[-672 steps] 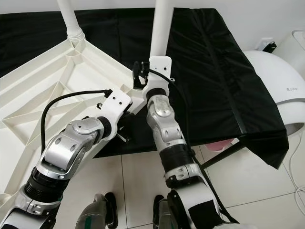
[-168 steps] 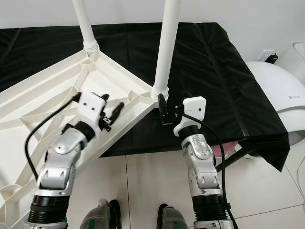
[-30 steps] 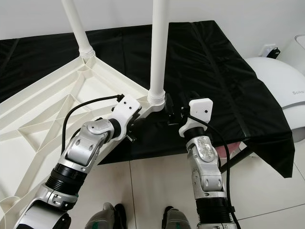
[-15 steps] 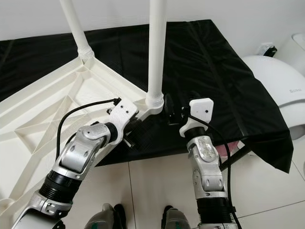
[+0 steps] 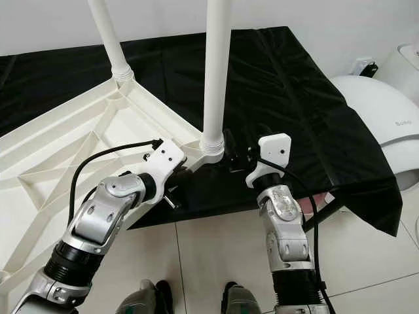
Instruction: Building children table
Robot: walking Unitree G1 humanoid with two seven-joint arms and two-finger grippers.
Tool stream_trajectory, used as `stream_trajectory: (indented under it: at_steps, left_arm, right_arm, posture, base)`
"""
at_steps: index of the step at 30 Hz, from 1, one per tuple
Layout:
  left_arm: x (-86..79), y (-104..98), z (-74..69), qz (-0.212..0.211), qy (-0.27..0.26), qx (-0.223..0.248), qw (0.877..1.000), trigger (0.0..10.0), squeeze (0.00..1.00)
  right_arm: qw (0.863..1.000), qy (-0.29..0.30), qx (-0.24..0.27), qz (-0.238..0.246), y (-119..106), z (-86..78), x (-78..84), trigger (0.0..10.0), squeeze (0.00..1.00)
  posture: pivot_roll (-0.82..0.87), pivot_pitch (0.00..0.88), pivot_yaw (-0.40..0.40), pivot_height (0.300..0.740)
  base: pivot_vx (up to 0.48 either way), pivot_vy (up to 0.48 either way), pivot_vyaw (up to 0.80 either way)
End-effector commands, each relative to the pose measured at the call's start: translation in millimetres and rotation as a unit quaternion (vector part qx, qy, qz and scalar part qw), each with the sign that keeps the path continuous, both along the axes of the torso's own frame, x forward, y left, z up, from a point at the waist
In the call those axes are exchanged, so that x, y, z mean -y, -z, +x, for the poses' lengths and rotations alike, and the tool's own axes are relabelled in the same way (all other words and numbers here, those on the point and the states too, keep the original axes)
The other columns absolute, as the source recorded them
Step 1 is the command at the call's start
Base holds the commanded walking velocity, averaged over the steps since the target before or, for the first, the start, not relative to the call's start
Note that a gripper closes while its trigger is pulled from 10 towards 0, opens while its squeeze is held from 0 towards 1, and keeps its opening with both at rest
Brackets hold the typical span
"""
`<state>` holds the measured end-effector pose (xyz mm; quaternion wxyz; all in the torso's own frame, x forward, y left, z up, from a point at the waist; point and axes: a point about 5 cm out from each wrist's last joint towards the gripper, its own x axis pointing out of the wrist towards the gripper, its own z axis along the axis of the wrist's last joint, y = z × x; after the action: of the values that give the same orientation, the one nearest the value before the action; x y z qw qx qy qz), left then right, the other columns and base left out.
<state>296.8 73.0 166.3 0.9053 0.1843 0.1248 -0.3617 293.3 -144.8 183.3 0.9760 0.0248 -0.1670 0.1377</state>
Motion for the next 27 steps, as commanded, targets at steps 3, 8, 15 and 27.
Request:
stream_trajectory:
  at_steps: [3,8,15,27]
  left_arm:
    - [-10.0,10.1,2.3,0.020,-0.038,-0.017,0.999,10.0,0.00]
    - [-9.9,8.7,0.9,0.019,-0.039,-0.017,0.999,10.0,0.00]
    - [-8.4,6.6,-0.9,0.014,-0.037,-0.018,0.999,10.0,0.00]
    - [-4.4,5.1,-4.3,0.014,-0.025,-0.015,0.999,10.0,0.00]
  right_arm:
    - [0.999,-0.035,-0.006,-0.008,-0.8,-4.0,-0.1,10.0,0.00]
    - [0.998,-0.057,-0.013,-0.017,-0.1,-5.9,2.3,10.0,0.00]
    - [0.996,-0.076,-0.026,-0.031,2.9,-7.7,6.7,10.0,0.00]
    - [0.991,-0.113,-0.039,-0.063,4.4,-3.8,14.2,10.0,0.00]
  posture:
    - [-0.16,0.163,0.039,0.740]
    - [-0.15,0.171,0.028,0.740]
    - [-0.15,0.175,0.022,0.740]
    - [-0.14,0.182,0.018,0.740]
  base:
    - [0.000,0.000,0.00]
    - [0.000,0.000,0.00]
    - [0.000,0.000,0.00]
    - [0.000,0.000,0.00]
